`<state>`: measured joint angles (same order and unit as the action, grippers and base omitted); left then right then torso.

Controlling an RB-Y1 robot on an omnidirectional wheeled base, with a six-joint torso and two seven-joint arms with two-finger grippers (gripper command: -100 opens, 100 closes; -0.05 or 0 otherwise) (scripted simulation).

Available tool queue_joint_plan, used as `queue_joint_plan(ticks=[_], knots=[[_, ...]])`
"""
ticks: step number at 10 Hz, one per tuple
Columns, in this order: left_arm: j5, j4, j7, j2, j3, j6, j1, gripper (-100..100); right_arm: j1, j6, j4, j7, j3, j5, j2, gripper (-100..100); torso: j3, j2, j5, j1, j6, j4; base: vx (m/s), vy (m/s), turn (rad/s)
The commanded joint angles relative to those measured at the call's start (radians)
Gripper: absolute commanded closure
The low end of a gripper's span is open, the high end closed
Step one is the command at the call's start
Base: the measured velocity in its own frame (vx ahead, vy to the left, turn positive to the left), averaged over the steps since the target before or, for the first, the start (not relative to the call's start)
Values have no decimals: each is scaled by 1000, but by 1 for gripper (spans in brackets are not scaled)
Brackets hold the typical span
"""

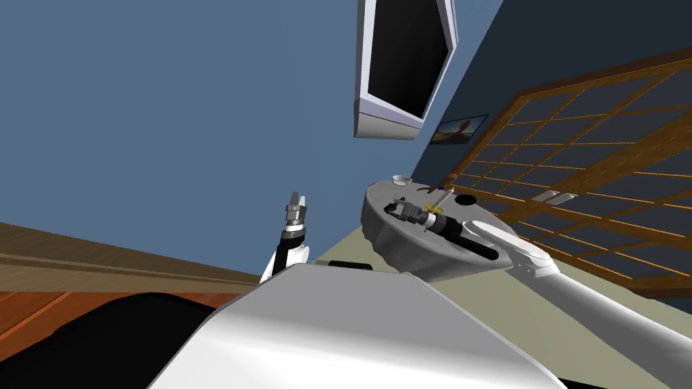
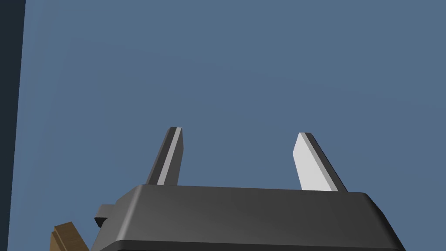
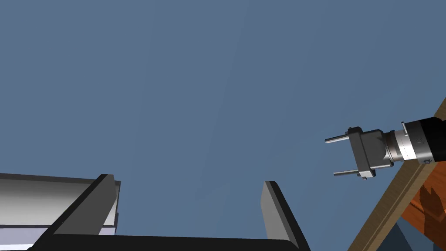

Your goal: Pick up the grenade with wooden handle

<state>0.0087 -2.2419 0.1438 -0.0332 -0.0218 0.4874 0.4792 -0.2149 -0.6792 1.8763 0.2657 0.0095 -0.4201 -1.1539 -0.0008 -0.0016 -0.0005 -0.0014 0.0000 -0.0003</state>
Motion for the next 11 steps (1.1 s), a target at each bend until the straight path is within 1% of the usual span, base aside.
queue_joint_plan(ticks=[1, 2, 3, 4, 5, 6, 7, 8, 9, 10, 11], knots=[[0, 0, 0, 0, 0, 0, 0, 0, 8, -13, -19, 16, 14, -17, -49, -100, 0, 0, 0, 0, 0, 0, -12, -18, 132], [0, 0, 0, 0, 0, 0, 0, 0, 12, -31, -44, 38, 29, -48, -80, -100, 0, 0, 0, 0, 1, 0, -10, -14, 225], [0, 0, 0, 0, 0, 0, 0, 0, 12, -31, -44, 38, 29, -48, -109, -100, 0, 0, 0, 0, 0, 0, -6, -16, 99], [0, 0, 0, 0, 0, 0, 0, 0, 12, -31, -44, 38, 29, -48, -122, -100, 0, 0, 0, 0, 1, 0, 0, -8, -37], [0, 0, 0, 0, 0, 0, 0, 0, 14, -49, -68, 61, 44, -78, -160, -100, 0, 0, 0, 0, 2, 0, -2, -7, 240], [0, 0, 0, 0, 0, 0, 0, 0, 14, -49, -68, 61, 44, -78, -192, -100, 0, -1, 0, 0, 0, 0, -2, -15, 150], [0, 0, 0, 0, 0, 0, 0, 0, 16, -67, -91, 84, 60, -108, -222, -100, 0, -1, 0, 0, 1, 0, -2, -13, 178], [0, 0, 0, 0, 0, 0, 0, 0, 16, -67, -91, 84, 60, -108, -255, -100, 0, -1, 0, 0, 1, 0, 0, -13, 121], [0, 0, 0, 0, 0, 0, 0, 0, 16, -67, -91, 84, 60, -108, -267, -100, 0, -1, 0, 0, 1, 0, 3, -7, -3], [0, 0, 0, 0, 0, 0, 0, 0, 16, -84, -114, 106, 75, -137, -308, -100, 0, -1, 0, 0, 2, 0, 3, -1, 197], [0, 0, 0, 0, 0, 0, 0, 0, 16, -84, -114, 106, 75, -137, -338, -100, -1, -1, 0, 0, 1, 0, 4, -9, 137]])
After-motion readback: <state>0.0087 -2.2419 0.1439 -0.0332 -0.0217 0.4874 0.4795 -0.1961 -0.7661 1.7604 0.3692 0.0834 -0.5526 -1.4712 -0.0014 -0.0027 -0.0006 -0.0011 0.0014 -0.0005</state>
